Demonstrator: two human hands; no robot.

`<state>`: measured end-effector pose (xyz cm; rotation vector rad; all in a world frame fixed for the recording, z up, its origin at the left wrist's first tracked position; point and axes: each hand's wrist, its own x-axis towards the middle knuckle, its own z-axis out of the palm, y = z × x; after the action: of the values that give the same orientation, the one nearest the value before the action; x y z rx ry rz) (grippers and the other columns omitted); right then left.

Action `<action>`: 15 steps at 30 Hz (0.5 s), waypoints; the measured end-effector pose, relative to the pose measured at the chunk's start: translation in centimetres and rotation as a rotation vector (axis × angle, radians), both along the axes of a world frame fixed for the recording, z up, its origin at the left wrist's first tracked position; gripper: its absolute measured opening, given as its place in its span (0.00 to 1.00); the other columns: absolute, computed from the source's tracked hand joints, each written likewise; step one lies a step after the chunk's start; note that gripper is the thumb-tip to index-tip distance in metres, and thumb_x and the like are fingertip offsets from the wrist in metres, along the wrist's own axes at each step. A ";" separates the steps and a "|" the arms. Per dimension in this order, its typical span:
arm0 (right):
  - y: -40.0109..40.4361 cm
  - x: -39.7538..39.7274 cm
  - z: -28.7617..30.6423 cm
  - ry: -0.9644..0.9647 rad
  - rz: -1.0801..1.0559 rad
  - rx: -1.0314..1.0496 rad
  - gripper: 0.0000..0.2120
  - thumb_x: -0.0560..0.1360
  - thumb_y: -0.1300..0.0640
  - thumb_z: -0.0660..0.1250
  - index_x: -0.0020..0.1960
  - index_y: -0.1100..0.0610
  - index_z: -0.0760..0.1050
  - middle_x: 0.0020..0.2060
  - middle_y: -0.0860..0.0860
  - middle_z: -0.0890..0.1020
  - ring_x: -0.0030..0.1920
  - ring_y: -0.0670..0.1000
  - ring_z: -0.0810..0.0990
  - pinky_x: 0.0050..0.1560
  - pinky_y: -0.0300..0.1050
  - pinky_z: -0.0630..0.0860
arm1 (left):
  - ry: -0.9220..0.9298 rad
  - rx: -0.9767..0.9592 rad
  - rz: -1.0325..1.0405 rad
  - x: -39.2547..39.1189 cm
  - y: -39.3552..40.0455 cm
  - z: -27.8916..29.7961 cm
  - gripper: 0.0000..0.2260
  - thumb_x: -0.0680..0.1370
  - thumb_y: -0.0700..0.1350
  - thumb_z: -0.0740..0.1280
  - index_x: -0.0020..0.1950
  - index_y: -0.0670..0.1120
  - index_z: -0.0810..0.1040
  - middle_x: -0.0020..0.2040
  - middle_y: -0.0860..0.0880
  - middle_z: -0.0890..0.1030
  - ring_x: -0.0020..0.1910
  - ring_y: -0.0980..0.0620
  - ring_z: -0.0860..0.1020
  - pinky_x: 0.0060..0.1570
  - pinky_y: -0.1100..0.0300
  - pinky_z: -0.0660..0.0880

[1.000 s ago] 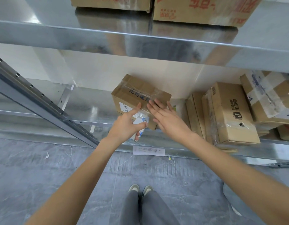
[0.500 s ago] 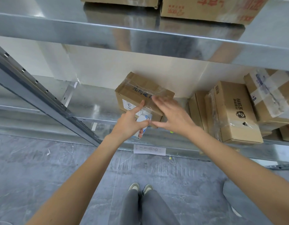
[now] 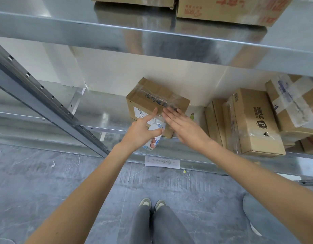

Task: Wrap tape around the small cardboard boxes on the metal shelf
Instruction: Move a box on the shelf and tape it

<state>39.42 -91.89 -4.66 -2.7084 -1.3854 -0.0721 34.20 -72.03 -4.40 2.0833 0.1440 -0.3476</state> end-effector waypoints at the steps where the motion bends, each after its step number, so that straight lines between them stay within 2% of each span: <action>1: 0.1 -0.4 -0.1 -0.022 0.009 0.029 0.32 0.72 0.73 0.64 0.74 0.67 0.61 0.74 0.61 0.64 0.75 0.60 0.62 0.75 0.54 0.54 | -0.001 0.001 -0.004 0.0 0.0 0.0 0.34 0.75 0.55 0.68 0.78 0.62 0.57 0.29 0.51 0.83 0.43 0.63 0.81 0.48 0.65 0.72; 3: 0.2 -0.6 -0.4 -0.053 0.020 0.076 0.35 0.66 0.77 0.65 0.73 0.68 0.64 0.72 0.62 0.66 0.73 0.62 0.65 0.73 0.56 0.59 | -0.003 0.008 -0.011 0.0 0.0 0.0 0.34 0.75 0.55 0.68 0.78 0.61 0.56 0.29 0.52 0.83 0.43 0.63 0.81 0.49 0.65 0.72; 5: 0.1 -0.3 -0.5 -0.054 0.039 0.080 0.34 0.68 0.74 0.67 0.73 0.67 0.64 0.72 0.61 0.67 0.73 0.61 0.65 0.73 0.57 0.60 | -0.009 0.024 -0.011 0.0 0.0 0.0 0.35 0.75 0.55 0.68 0.78 0.62 0.56 0.29 0.52 0.83 0.42 0.62 0.81 0.49 0.64 0.74; 6: 0.0 0.0 -0.4 -0.035 0.035 0.065 0.34 0.71 0.68 0.70 0.74 0.64 0.62 0.73 0.60 0.65 0.74 0.60 0.63 0.74 0.58 0.59 | -0.008 0.025 -0.012 0.0 -0.1 0.0 0.35 0.74 0.55 0.68 0.78 0.62 0.55 0.29 0.52 0.83 0.42 0.61 0.81 0.49 0.62 0.75; 7: 0.0 0.6 -0.2 0.000 -0.007 0.039 0.37 0.73 0.58 0.72 0.77 0.60 0.58 0.76 0.58 0.61 0.76 0.58 0.58 0.75 0.60 0.55 | -0.006 0.023 -0.014 -0.1 -0.1 0.1 0.35 0.74 0.55 0.67 0.78 0.62 0.55 0.29 0.51 0.83 0.42 0.61 0.81 0.48 0.60 0.76; 9: -0.3 1.8 0.1 0.114 -0.189 0.009 0.53 0.67 0.40 0.74 0.80 0.51 0.45 0.79 0.54 0.46 0.78 0.57 0.44 0.76 0.62 0.45 | -0.005 0.029 -0.019 -0.4 -0.1 0.2 0.35 0.74 0.55 0.67 0.78 0.63 0.54 0.28 0.52 0.82 0.39 0.59 0.81 0.42 0.60 0.76; 10: -0.3 2.3 0.3 0.209 -0.300 0.036 0.59 0.63 0.36 0.75 0.79 0.47 0.40 0.79 0.53 0.40 0.78 0.57 0.40 0.75 0.59 0.42 | -0.009 0.050 -0.017 -0.5 -0.1 0.3 0.35 0.74 0.55 0.67 0.78 0.63 0.54 0.28 0.53 0.82 0.37 0.59 0.81 0.38 0.62 0.74; 12: -0.1 3.0 0.6 0.450 -0.444 0.165 0.63 0.61 0.38 0.78 0.79 0.49 0.39 0.78 0.52 0.40 0.78 0.54 0.44 0.74 0.44 0.48 | -0.040 0.137 0.006 -0.9 0.0 0.5 0.34 0.75 0.57 0.67 0.77 0.65 0.55 0.29 0.53 0.81 0.36 0.56 0.80 0.33 0.63 0.72; 13: 0.0 3.2 0.6 0.513 -0.466 0.231 0.62 0.61 0.41 0.79 0.79 0.51 0.41 0.77 0.51 0.44 0.77 0.52 0.49 0.71 0.37 0.51 | -0.070 0.185 0.029 -1.2 0.0 0.6 0.34 0.75 0.58 0.68 0.77 0.65 0.56 0.33 0.53 0.81 0.37 0.54 0.79 0.35 0.61 0.73; 15: 0.4 2.9 0.6 0.538 -0.499 0.322 0.60 0.61 0.44 0.80 0.79 0.53 0.45 0.75 0.49 0.50 0.75 0.47 0.54 0.69 0.36 0.55 | -0.171 0.173 0.089 -2.6 0.0 0.6 0.34 0.75 0.56 0.70 0.77 0.65 0.57 0.44 0.57 0.80 0.46 0.56 0.75 0.44 0.61 0.75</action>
<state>42.27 -91.53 -4.05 -2.4644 -0.4943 0.3387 31.62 -72.07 -3.80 2.2581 0.1692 -0.1050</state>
